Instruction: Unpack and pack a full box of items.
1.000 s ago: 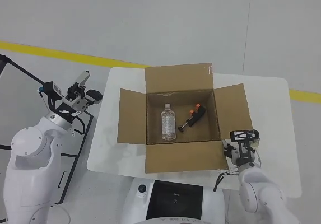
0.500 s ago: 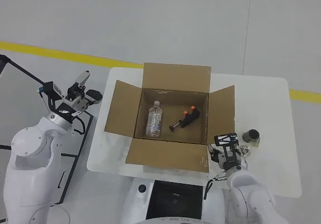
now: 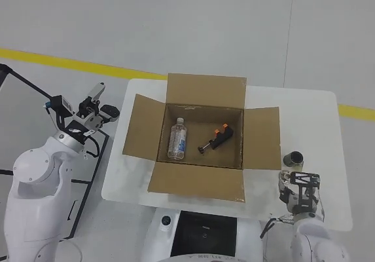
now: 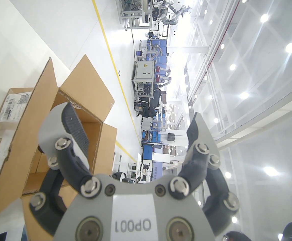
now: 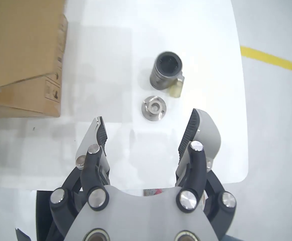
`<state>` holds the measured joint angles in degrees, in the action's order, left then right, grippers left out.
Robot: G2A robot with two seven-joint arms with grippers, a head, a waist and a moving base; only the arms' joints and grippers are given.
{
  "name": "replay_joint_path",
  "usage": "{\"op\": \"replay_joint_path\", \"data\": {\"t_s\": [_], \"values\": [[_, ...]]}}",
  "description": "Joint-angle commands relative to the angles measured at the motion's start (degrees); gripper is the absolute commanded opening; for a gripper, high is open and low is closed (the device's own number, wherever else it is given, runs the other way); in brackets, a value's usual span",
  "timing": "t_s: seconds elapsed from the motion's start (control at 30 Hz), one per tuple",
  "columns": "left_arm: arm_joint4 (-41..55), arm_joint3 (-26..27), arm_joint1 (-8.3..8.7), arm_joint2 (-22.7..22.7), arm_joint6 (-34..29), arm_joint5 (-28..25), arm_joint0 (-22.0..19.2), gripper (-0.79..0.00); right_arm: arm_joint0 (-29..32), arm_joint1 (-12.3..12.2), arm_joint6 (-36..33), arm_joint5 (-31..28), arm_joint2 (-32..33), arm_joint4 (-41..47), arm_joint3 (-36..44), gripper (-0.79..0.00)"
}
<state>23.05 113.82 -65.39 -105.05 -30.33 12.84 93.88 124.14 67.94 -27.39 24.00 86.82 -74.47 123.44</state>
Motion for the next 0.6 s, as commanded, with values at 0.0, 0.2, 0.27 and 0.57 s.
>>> {"op": "replay_joint_path", "data": {"t_s": [0.0, 0.2, 0.27, 0.57], "values": [[0.0, 0.0, 0.00, 0.0, 0.0, 0.0, 0.0, 0.000, -1.0, 0.1, -0.2, -0.1, 2.2, 5.9, -1.8, -0.357], [0.0, 0.0, 0.00, 0.0, 0.0, 0.0, 0.0, 0.000, -1.7, 0.0, 0.9, -2.9, 4.2, 6.5, -2.1, -0.111], [0.0, 0.0, 0.00, 0.0, 0.0, 0.0, 0.0, 0.000, -1.7, 0.0, 0.9, -2.9, 4.2, 6.5, -2.1, -0.111], [0.0, 0.0, 0.00, 0.0, 0.0, 0.0, 0.0, 0.000, -5.7, -0.2, -14.2, -0.8, 4.9, -0.3, -0.4, -0.157]]}}
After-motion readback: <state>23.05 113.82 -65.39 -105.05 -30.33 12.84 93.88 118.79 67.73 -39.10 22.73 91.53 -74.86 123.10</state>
